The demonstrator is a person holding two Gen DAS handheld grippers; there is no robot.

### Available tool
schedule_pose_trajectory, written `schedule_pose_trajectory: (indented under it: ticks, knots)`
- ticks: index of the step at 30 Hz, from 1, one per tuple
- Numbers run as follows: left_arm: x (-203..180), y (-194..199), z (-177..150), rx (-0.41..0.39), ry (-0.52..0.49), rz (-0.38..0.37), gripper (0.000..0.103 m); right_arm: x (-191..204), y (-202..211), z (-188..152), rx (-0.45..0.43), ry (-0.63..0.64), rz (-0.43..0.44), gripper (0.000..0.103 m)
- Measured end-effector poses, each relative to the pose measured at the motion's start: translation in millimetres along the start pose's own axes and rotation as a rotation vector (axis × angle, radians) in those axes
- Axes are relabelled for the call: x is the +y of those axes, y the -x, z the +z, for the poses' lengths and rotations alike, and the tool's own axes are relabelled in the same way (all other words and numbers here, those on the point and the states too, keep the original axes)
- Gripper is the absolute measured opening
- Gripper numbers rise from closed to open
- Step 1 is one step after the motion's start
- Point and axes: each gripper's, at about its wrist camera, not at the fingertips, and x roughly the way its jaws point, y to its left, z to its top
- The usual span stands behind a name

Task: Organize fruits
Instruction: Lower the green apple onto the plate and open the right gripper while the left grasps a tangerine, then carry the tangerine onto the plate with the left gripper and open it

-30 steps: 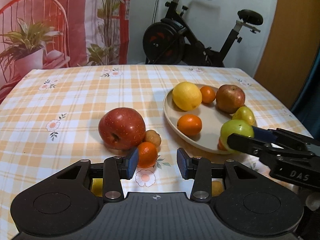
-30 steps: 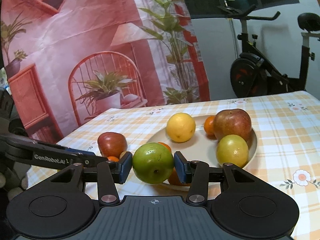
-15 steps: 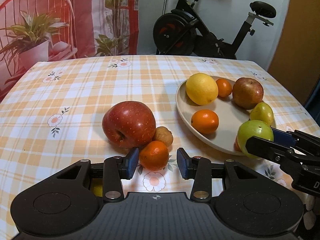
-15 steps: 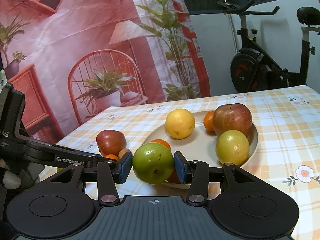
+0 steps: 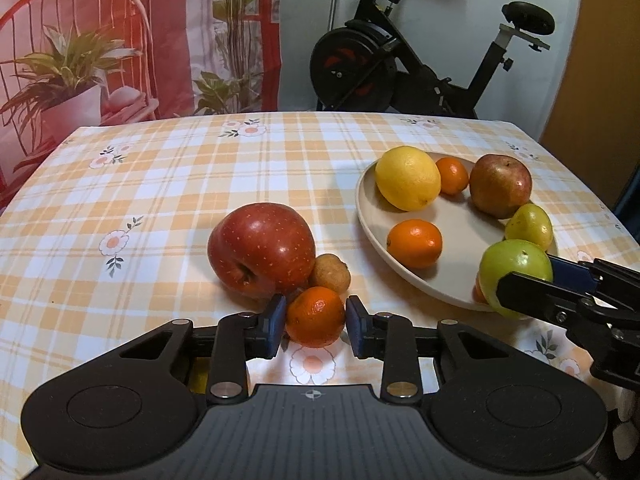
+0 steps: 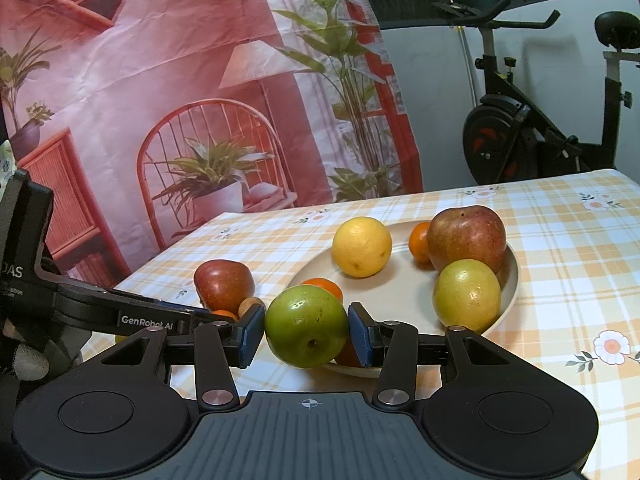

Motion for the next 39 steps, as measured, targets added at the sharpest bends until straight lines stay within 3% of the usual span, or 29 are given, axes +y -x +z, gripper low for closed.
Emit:
schedule_pose_trajectory:
  ticks: [11,24,30,39]
  knots:
    - [-9,16,-1,-0.057,-0.030,-0.036,0.034,-1,0,0,-0.001,-0.001,0.000,0.043]
    - [-10,27,24,-0.146,-0.040,-0.076,0.034,6,-7,6,-0.009,0.031,0.002,0.042]
    - [-7,19,38,-0.147,-0.005,-0.100,0.034,15,-29,12,0.023,0.126,-0.015,0.042]
    - [-11,-6,50,-0.102,0.007,-0.123,0.034,11,-42,11,0.066,0.132,-0.044,0.042]
